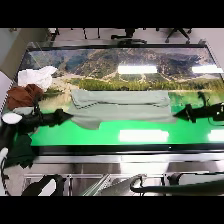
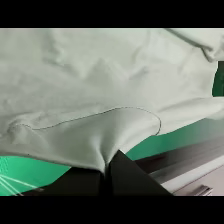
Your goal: Fold the shirts.
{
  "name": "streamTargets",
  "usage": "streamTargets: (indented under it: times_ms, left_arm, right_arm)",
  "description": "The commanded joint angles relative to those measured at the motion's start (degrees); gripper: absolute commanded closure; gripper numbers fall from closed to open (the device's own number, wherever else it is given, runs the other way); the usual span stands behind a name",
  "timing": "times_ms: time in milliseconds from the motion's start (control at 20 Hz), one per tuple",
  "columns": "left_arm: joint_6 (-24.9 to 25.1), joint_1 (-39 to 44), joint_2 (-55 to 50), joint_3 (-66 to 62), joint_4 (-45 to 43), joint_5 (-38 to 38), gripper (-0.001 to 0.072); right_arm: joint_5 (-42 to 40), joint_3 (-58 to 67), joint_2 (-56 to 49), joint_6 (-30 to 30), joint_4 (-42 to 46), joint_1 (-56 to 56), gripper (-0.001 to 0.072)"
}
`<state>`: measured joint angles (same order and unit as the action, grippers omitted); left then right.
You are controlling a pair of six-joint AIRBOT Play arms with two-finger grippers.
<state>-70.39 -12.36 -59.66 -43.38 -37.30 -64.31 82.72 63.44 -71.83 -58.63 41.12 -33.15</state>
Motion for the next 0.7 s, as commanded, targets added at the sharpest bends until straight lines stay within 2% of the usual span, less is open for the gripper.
streamTargets:
  times_ms: [0, 250, 500, 600, 650]
  left_arm:
    - [-0.6, 0.3, -7.9, -13.2, 0.4, -0.7, 0.0693]
    - [0.0, 5.5, -26.4, -30.9, -0.7, 1.9, 0.0691]
    - [0.5, 7.6, -44.5, -42.8, -0.6, 3.8, 0.0691]
    - [0.5, 7.9, -49.4, -46.9, -0.6, 2.8, 0.0688]
    - [0.5, 7.9, -51.5, -49.0, -0.5, 1.2, 0.0686]
  right_arm:
    - [-6.6, 6.6, -0.5, 1.7, -11.2, 2.9, 0.0694]
    - [-14.7, 14.1, -9.2, 3.4, -11.2, 8.8, 0.0693]
    - [-21.8, 15.1, -16.8, 6.2, -11.2, 11.2, 0.0692]
    - [-22.3, 15.1, -17.4, 8.8, -11.2, 11.0, 0.0692]
    - [-21.9, 15.3, -17.1, 9.8, -11.2, 10.8, 0.065]
